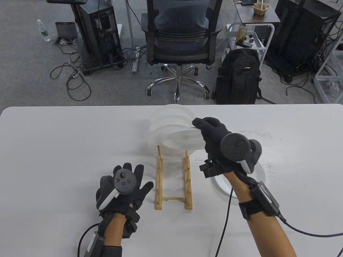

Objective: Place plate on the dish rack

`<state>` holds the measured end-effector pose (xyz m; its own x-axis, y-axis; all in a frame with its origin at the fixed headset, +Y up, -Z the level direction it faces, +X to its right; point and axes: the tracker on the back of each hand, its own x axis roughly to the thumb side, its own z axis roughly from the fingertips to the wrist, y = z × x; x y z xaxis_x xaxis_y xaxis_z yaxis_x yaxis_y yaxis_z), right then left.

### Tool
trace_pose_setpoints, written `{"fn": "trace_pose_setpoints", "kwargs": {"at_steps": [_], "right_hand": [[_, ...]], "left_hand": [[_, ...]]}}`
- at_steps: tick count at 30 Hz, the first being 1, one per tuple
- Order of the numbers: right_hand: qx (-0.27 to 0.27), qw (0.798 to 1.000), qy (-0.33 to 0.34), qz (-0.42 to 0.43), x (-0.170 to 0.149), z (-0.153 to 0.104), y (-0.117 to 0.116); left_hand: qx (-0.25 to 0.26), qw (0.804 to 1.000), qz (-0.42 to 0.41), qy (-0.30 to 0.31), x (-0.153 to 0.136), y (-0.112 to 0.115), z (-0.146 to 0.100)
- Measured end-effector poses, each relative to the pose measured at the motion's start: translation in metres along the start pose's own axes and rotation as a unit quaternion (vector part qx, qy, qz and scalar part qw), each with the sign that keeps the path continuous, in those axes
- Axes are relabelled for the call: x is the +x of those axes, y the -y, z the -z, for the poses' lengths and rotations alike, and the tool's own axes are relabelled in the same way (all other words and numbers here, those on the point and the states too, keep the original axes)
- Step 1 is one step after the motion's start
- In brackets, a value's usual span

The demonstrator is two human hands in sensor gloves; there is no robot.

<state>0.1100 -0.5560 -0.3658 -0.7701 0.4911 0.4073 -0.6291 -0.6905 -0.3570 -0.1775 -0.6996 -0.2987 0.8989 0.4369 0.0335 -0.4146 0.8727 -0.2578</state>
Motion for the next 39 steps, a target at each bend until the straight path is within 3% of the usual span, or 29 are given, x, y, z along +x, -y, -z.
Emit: {"fn": "trace_pose_setpoints", "kwargs": {"at_steps": [10, 14, 18, 20, 23, 29, 35, 39], "right_hand": [[0.084, 0.992, 0.007, -0.094, 0.009, 0.004, -0.089], [0.138, 0.986, -0.031, -0.086, 0.002, 0.008, -0.110], [0.159, 0.984, -0.045, -0.063, -0.004, 0.013, -0.115], [0.174, 0.983, -0.047, -0.022, -0.004, 0.016, -0.113], [0.178, 0.983, -0.042, -0.030, -0.001, 0.018, -0.102], [0.150, 0.986, -0.026, -0.063, -0.008, 0.003, -0.057], [0.156, 0.978, -0.076, -0.118, -0.066, -0.044, -0.005], [0.145, 0.975, -0.144, -0.086, -0.115, -0.078, 0.020]], "left_hand": [[0.003, 1.000, -0.011, 0.003, -0.002, -0.002, -0.001], [0.004, 1.000, -0.016, 0.005, -0.002, -0.003, -0.001], [-0.001, 1.000, -0.015, 0.006, -0.002, -0.001, 0.000], [-0.004, 1.000, -0.016, 0.005, -0.002, 0.000, 0.002], [-0.006, 1.000, -0.017, 0.006, -0.002, 0.000, 0.002], [-0.007, 1.000, -0.017, 0.007, 0.000, 0.000, 0.002], [-0.009, 1.000, -0.014, 0.011, 0.003, 0.000, 0.002], [-0.009, 1.000, -0.012, 0.010, 0.003, 0.000, 0.001]]}}
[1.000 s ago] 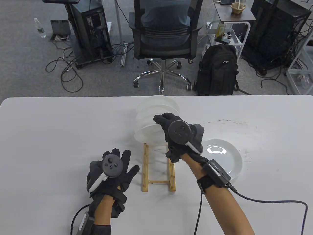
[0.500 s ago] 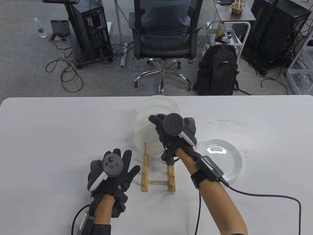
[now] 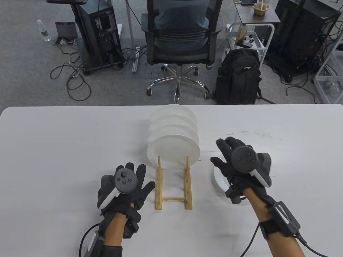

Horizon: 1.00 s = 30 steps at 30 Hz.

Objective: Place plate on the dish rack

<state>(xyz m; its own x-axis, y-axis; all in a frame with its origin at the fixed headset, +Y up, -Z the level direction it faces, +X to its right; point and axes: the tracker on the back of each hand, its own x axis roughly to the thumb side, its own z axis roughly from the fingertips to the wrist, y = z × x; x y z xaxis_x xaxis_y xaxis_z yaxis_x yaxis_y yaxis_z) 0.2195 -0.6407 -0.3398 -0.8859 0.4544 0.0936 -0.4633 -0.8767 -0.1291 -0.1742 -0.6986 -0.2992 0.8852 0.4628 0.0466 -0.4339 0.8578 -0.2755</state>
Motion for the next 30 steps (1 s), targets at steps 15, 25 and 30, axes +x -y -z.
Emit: {"fn": "trace_pose_setpoints", "kwargs": {"at_steps": [15, 25, 30], "right_hand": [[0.168, 0.938, -0.282, -0.114, -0.134, -0.011, -0.058], [0.161, 0.912, -0.378, 0.000, -0.160, -0.006, -0.059], [0.109, 0.912, -0.394, 0.026, -0.168, -0.009, -0.049]], "left_hand": [[-0.010, 1.000, 0.017, -0.007, 0.001, 0.007, 0.002], [-0.023, 0.999, 0.017, -0.015, -0.002, 0.011, 0.005], [-0.025, 0.999, 0.017, -0.018, -0.003, 0.010, 0.004]]}}
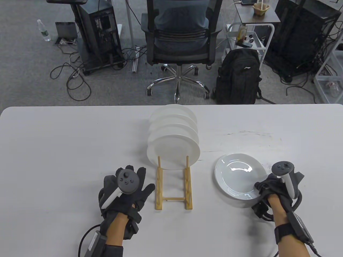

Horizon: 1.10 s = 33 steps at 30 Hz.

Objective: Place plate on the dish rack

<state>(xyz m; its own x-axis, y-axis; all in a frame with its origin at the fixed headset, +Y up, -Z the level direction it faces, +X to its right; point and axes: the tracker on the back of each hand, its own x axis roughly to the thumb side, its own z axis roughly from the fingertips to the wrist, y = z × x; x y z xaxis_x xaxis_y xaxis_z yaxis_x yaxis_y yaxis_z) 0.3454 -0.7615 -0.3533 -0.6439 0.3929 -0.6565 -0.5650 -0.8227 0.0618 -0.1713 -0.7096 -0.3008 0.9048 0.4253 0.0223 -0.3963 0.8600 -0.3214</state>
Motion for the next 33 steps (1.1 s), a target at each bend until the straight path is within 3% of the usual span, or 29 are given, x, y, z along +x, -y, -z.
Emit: {"fn": "trace_pose_setpoints", "kwargs": {"at_steps": [4, 10, 13, 15, 18, 22, 26, 30, 33], "right_hand": [[-0.053, 0.999, -0.001, -0.009, -0.002, -0.004, 0.010], [-0.081, 0.993, 0.023, 0.084, -0.005, -0.019, 0.043], [-0.041, 0.980, 0.070, 0.181, 0.000, -0.037, 0.067], [-0.078, 0.968, 0.123, 0.205, 0.009, -0.054, 0.082], [-0.076, 0.939, 0.195, 0.273, 0.025, -0.074, 0.096], [-0.096, 0.884, 0.302, 0.343, 0.066, -0.108, 0.110], [-0.103, 0.844, 0.420, 0.318, 0.123, -0.154, 0.120], [-0.078, 0.829, 0.497, 0.245, 0.183, -0.192, 0.110], [-0.072, 0.824, 0.530, 0.185, 0.217, -0.210, 0.084]], "left_hand": [[-0.004, 1.000, 0.000, 0.002, 0.001, 0.000, 0.000], [-0.003, 1.000, -0.004, 0.007, 0.001, -0.001, 0.000], [-0.004, 1.000, -0.006, 0.009, 0.002, -0.001, 0.000], [-0.004, 1.000, -0.005, 0.012, 0.003, -0.001, -0.001], [-0.002, 1.000, -0.005, 0.013, 0.003, -0.002, -0.001], [-0.002, 1.000, -0.006, 0.014, 0.003, -0.002, -0.001], [-0.001, 1.000, -0.008, 0.014, 0.003, -0.002, -0.001], [-0.003, 1.000, -0.009, 0.014, 0.002, -0.002, -0.001], [-0.004, 1.000, -0.010, 0.015, 0.002, -0.003, -0.002]]}}
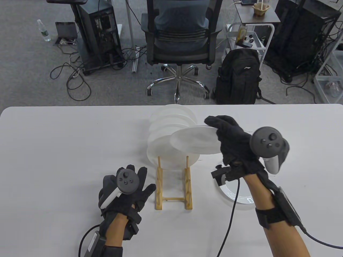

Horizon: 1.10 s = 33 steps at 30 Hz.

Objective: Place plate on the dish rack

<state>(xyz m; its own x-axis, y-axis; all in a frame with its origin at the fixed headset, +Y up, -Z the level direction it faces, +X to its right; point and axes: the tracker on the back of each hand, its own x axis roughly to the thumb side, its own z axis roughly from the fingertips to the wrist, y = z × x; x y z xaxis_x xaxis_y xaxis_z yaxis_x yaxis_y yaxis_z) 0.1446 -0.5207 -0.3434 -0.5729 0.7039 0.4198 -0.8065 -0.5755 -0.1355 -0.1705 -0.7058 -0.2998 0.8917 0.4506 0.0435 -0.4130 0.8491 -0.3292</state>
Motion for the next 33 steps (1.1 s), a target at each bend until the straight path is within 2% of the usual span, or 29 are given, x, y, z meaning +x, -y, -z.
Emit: {"fn": "trace_pose_setpoints", "kwargs": {"at_steps": [2, 5, 8, 13, 18, 23, 25, 29, 33], "right_hand": [[0.020, 0.999, 0.018, -0.034, 0.009, 0.003, -0.025], [0.008, 0.993, 0.044, -0.112, 0.021, 0.000, -0.064], [0.020, 0.985, 0.056, -0.159, 0.019, 0.000, -0.101], [0.060, 0.976, 0.035, -0.207, 0.001, 0.000, -0.139], [0.118, 0.970, 0.000, -0.211, -0.021, 0.002, -0.159], [0.161, 0.973, 0.010, -0.163, -0.031, 0.004, -0.159], [0.141, 0.976, 0.021, -0.163, -0.026, 0.003, -0.153], [0.134, 0.972, 0.039, -0.187, -0.013, -0.003, -0.129], [0.132, 0.967, 0.032, -0.214, -0.014, -0.021, -0.088]], "left_hand": [[-0.001, 1.000, -0.002, 0.001, 0.000, 0.000, 0.000], [-0.001, 1.000, -0.003, 0.000, 0.000, 0.000, 0.000], [-0.002, 1.000, -0.004, 0.000, -0.001, -0.001, 0.000], [0.002, 1.000, -0.009, 0.001, -0.001, -0.003, -0.001], [0.001, 1.000, -0.010, 0.003, -0.001, -0.003, -0.001], [-0.002, 1.000, -0.007, 0.003, 0.000, -0.003, -0.001], [-0.002, 1.000, -0.004, 0.002, 0.001, -0.003, -0.001], [-0.003, 1.000, 0.001, 0.005, 0.004, -0.002, -0.002], [-0.002, 1.000, 0.002, 0.005, 0.004, -0.002, -0.002]]}}
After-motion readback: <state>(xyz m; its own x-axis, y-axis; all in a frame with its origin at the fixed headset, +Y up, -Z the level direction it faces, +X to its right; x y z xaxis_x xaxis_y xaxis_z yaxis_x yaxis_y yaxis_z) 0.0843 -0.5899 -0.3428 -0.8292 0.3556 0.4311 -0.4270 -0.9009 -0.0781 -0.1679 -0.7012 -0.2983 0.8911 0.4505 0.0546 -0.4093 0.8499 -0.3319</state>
